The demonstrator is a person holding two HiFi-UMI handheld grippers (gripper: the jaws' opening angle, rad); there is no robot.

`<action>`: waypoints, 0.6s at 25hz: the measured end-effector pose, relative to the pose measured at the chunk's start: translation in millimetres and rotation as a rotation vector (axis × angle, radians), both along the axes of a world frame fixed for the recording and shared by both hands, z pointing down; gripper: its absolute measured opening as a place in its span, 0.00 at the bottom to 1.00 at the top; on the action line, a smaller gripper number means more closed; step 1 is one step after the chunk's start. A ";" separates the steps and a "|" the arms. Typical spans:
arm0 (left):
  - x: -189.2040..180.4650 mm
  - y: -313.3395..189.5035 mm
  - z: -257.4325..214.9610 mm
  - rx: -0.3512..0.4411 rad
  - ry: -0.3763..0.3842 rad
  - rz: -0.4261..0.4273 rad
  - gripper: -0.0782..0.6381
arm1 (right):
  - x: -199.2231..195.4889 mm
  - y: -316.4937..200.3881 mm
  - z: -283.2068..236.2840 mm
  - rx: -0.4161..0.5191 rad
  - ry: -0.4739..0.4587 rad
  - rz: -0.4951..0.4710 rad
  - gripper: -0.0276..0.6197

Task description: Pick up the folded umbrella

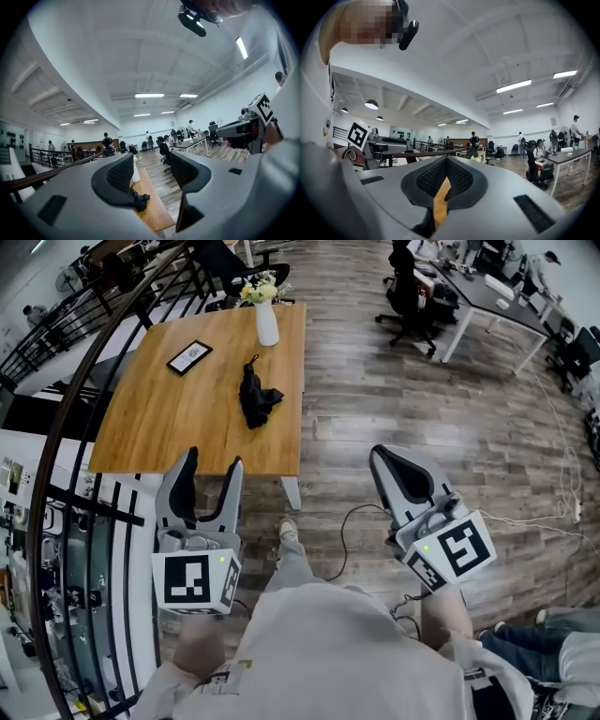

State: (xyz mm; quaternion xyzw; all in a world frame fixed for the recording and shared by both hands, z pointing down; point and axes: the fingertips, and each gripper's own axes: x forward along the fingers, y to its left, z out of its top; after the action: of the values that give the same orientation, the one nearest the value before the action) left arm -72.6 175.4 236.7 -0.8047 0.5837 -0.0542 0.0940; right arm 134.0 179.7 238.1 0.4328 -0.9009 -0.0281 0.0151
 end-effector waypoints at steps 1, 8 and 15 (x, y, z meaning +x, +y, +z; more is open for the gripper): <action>-6.1 -21.1 -2.0 -0.008 0.000 0.006 0.46 | -7.4 -20.5 -2.3 -0.008 0.006 0.001 0.09; -32.7 -150.9 -14.4 -0.054 -0.001 0.038 0.46 | -43.9 -145.3 -13.6 -0.057 0.037 0.004 0.09; -62.4 -239.1 -6.1 -0.098 0.002 0.056 0.46 | -82.6 -235.3 -12.7 -0.071 0.054 -0.011 0.09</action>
State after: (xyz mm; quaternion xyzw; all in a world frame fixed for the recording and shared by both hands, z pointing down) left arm -135.0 -63.7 230.7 -0.8244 0.5577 -0.0792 0.0553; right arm 51.3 -55.6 225.4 0.4260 -0.9030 -0.0078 0.0549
